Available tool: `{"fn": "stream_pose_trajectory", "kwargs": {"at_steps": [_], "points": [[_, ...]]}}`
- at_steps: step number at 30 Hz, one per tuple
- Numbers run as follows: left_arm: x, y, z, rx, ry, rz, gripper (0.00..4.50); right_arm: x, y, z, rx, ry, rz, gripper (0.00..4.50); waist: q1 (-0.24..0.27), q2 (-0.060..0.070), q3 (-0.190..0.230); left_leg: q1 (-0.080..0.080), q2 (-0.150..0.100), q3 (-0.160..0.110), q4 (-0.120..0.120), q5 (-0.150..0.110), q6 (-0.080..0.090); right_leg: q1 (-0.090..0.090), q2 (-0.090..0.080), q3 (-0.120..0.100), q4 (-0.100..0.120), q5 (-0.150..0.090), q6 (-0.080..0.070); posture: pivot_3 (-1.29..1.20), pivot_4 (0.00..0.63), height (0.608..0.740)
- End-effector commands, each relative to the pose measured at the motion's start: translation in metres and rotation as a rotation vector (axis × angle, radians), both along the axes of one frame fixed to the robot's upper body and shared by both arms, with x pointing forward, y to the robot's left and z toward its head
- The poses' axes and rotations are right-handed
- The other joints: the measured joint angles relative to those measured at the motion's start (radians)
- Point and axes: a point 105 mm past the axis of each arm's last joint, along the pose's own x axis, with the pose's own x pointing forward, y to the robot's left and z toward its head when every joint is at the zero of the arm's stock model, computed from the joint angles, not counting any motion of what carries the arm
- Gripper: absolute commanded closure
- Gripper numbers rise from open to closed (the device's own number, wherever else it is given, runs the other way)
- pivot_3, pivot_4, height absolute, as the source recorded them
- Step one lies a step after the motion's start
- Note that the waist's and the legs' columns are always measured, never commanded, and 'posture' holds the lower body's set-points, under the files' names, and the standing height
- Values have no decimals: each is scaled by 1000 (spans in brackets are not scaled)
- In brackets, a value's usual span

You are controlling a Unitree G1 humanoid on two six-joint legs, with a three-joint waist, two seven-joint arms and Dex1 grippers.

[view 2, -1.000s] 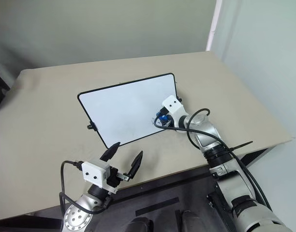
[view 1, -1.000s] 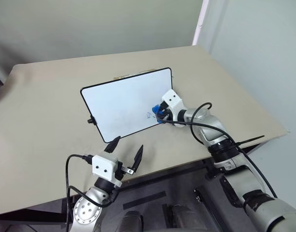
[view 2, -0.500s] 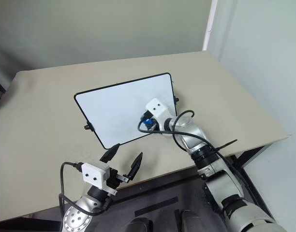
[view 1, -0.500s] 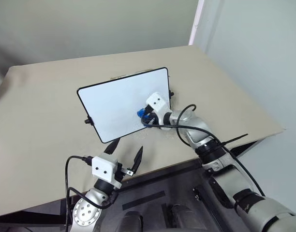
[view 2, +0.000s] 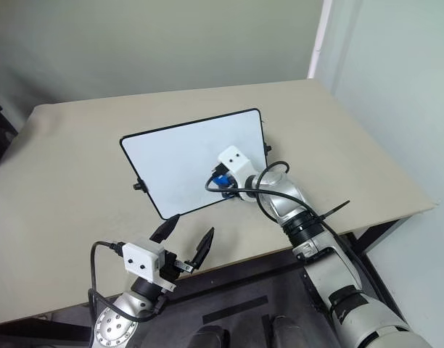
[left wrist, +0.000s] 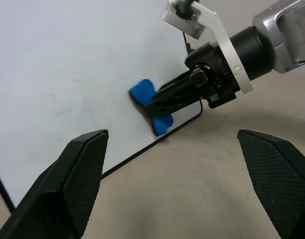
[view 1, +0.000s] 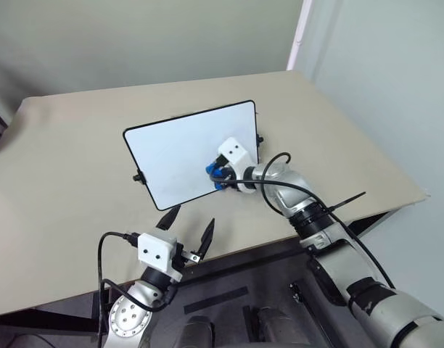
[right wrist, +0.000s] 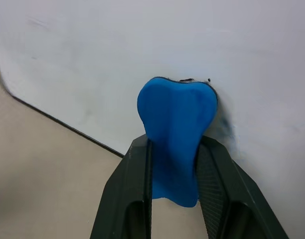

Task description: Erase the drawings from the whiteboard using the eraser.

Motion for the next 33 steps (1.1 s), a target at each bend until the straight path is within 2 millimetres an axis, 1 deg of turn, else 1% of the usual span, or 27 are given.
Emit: {"fn": "stream_pose_trajectory", "kwargs": {"at_steps": [1, 4, 5, 8, 10, 17, 20, 25, 29, 31, 33], "points": [[0, -3, 14, -6, -53, -21, 0, 14, -18, 13, -6, -54, -87, 3254, 0, -2, 1, -1, 0, 0, 0, 0, 0, 0, 0, 0, 0, 0, 0, 0, 150, 730], [0, -4, 15, -6, -53, -24, 0, 15, -23, 12, -11, -47, -105, 3254, -1, -2, 1, -6, 0, 0, 1, 1, -1, -3, 0, 0, 0, 1, -1, 0, 150, 730], [0, -4, 15, -6, -53, -25, 0, 15, -24, 12, -12, -45, -109, 3254, -2, -2, 0, -6, 0, 1, 1, 3, 0, -4, 0, 0, 0, 7, -5, 0, 150, 730], [1, -5, 15, -7, -54, -28, 0, 15, -23, 13, -10, -46, -107, 3254, -2, -2, 0, -5, 0, 1, 0, 4, 1, -4, 0, -1, 0, 12, 1, 0, 150, 730], [2, -5, 15, -7, -55, -30, 0, 12, -16, 16, -4, -51, -85, 3254, -2, -2, -1, 0, 1, 1, -1, 9, 8, -2, 0, -2, 0, 13, 3, 0, 150, 730], [2, -5, 15, -8, -57, -30, 0, -1, 14, 17, -7, -32, 21, 3254, -12, -4, -2, 2, 0, 1, -1, 8, 9, -1, 0, -2, -4, 13, 4, 0, 150, 730], [2, -5, 15, -8, -58, -30, 0, -3, 22, 18, -13, -32, 44, 3254, -16, -4, -2, 3, 0, 1, -1, 7, 8, -2, 0, -2, -4, 13, 3, 0, 150, 730], [2, -5, 15, -10, -58, -28, 0, -5, 29, 22, -11, -33, 61, 3254, -18, -3, -2, 4, 1, 1, -2, 5, 9, -4, 1, -3, -4, 13, 3, 0, 150, 730], [1, -4, 15, -12, -57, -27, 0, -8, 37, 27, 1, -40, 82, 3254, -18, -3, -2, 4, 1, 1, -1, 1, 9, -6, 1, -3, -5, 18, -4, 0, 150, 730], [1, -5, 15, -12, -57, -28, 0, -10, 40, 29, 6, -40, 90, 3254, -18, -3, -2, 4, 1, 1, -1, 1, 9, -7, 1, -3, -5, 18, -5, 0, 150, 730], [2, -5, 14, -12, -57, -30, 0, -14, 49, 29, 9, -36, 113, 3254, -18, -3, -2, 5, 1, 1, -1, 1, 9, -8, 1, -3, -5, 19, -6, 0, 150, 730]]}}
